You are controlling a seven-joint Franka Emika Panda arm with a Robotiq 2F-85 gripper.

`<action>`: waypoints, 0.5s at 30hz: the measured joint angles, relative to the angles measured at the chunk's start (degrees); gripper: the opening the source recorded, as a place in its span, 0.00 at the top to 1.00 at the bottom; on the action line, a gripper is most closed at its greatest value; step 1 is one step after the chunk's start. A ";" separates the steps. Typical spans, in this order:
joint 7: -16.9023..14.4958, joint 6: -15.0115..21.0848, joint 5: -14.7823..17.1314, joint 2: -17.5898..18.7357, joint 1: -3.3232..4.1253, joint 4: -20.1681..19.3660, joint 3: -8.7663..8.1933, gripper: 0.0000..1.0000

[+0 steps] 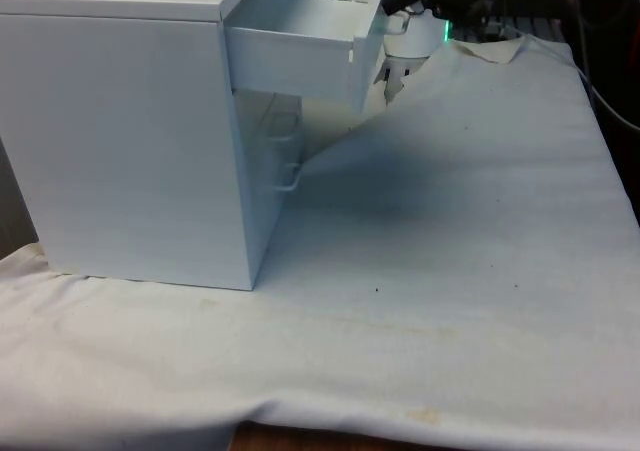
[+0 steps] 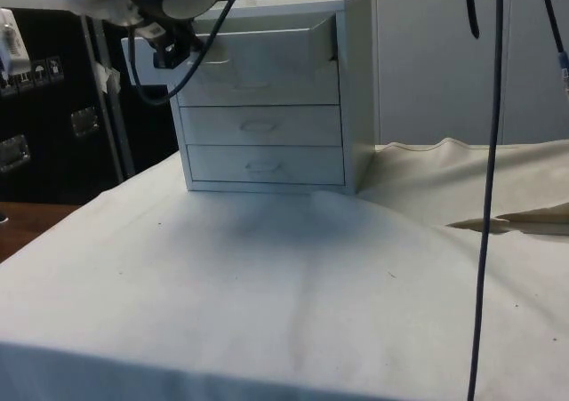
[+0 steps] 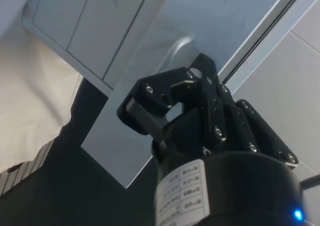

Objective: Open the drawer, then close it.

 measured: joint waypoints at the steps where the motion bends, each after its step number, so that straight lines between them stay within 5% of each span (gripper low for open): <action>1: -0.06 0.00 0.00 0.00 0.00 0.00 -0.17 1.00; 15: -0.80 0.63 0.29 -0.86 -0.86 -0.57 -1.78 1.00</action>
